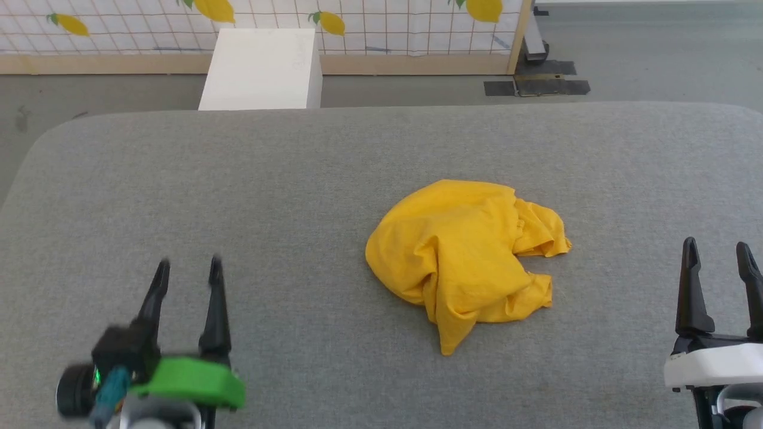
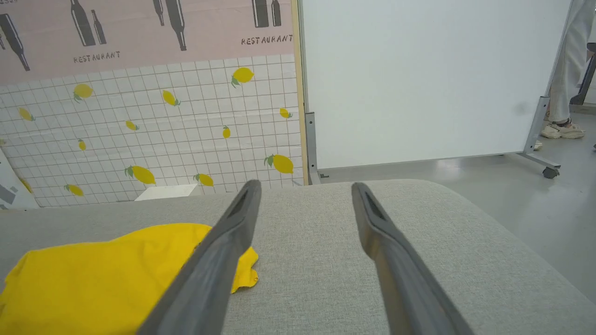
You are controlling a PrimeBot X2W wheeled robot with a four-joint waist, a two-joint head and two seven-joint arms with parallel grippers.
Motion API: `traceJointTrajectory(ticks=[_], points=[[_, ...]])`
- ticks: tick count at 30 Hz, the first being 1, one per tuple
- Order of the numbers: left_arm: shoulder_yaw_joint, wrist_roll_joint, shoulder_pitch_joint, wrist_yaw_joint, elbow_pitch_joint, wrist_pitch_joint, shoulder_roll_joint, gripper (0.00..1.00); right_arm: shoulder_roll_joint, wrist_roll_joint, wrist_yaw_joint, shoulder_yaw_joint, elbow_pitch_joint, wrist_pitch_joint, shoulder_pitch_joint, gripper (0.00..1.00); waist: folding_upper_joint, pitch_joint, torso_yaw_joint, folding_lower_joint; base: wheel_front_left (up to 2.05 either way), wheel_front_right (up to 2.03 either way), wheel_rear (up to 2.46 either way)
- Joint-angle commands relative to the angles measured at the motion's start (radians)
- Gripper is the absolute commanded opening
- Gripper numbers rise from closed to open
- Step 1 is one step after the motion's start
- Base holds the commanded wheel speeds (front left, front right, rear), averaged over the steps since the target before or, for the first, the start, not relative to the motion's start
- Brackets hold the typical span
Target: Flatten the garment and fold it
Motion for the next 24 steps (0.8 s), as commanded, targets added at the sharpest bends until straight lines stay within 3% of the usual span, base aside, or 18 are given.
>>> traceJointTrajectory(ticks=[1,7,14,18,24], points=[[0.017,0.018,0.041,-0.001,-0.005,-0.005,-0.019,1.00,0.000,0.007,-0.002,0.003,0.003,-0.001,0.014,1.00,-0.0001,-0.002,0.008,0.0000,0.00,0.00,0.00],[0.085,0.060,0.094,-0.065,0.005,-0.005,-0.105,1.00,0.000,0.007,-0.002,0.008,0.011,0.006,0.015,1.00,-0.0001,-0.013,0.027,0.0000,0.00,0.00,0.00],[0.132,0.105,0.087,-0.128,0.024,-0.005,-0.159,1.00,0.000,0.011,-0.002,-0.004,-0.009,0.077,-0.046,1.00,-0.0001,-0.001,0.046,0.0000,0.00,0.00,0.00],[0.157,0.123,0.078,-0.155,0.027,-0.005,-0.182,1.00,0.000,0.004,-0.002,0.022,-0.029,0.180,-0.143,1.00,-0.0001,0.038,0.051,0.0000,0.00,0.00,0.00],[0.181,0.143,0.045,-0.204,0.033,-0.005,-0.218,1.00,-0.003,-0.024,-0.002,0.064,-0.019,0.419,-0.326,1.00,-0.0001,0.122,0.064,0.0000,0.00,0.00,0.00]])
